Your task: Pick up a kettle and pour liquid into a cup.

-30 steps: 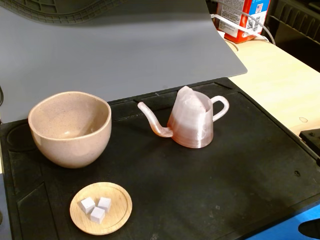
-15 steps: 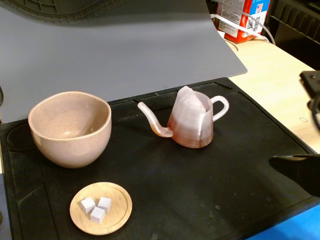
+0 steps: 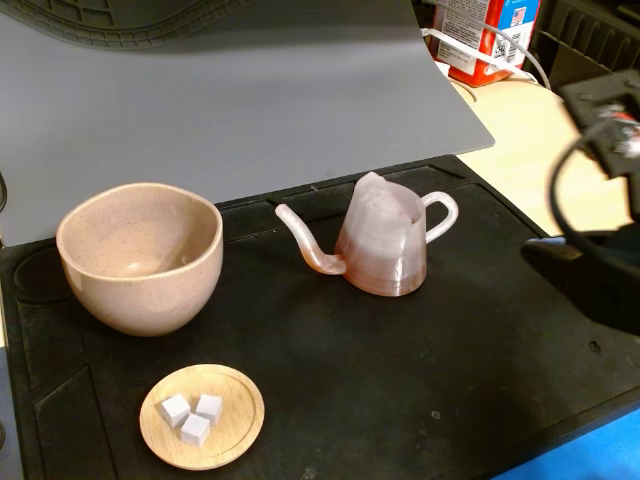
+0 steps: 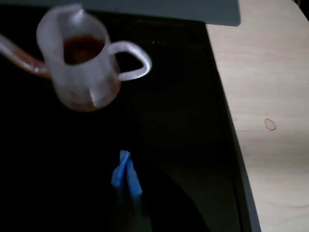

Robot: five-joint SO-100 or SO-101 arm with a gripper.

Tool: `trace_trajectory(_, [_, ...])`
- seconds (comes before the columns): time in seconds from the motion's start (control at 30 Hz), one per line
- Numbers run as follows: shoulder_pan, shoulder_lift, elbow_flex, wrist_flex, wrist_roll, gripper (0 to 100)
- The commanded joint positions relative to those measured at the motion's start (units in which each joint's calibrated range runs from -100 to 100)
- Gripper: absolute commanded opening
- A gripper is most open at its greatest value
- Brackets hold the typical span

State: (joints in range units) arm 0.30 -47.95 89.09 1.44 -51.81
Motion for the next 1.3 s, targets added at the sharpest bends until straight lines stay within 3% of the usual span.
trace_trajectory(0.0, [-0.1, 8.4, -7.8, -0.8, 6.1, 1])
trace_trajectory(0.07, [-0.1, 13.6, -10.2, -3.0, 7.1, 1])
trace_trajectory(0.1, [-0.1, 16.4, -9.6, -10.0, 7.1, 2])
trace_trajectory(0.17, [-0.6, 22.0, -10.1, -16.6, 7.7, 12])
trace_trajectory(0.3, [-0.2, 28.6, -11.6, -23.6, 9.0, 13])
trace_trajectory(0.53, [-0.7, 40.4, -24.5, -24.0, 9.0, 13])
trace_trajectory(0.63, [-0.7, 45.9, -29.4, -24.1, 13.3, 13])
trace_trajectory(0.77, [-0.8, 55.8, -29.7, -43.4, 13.4, 13])
trace_trajectory(0.87, [-0.7, 56.6, -29.7, -44.3, 15.8, 13])
trace_trajectory(1.27, [-2.1, 61.9, -29.7, -44.3, 15.8, 13])
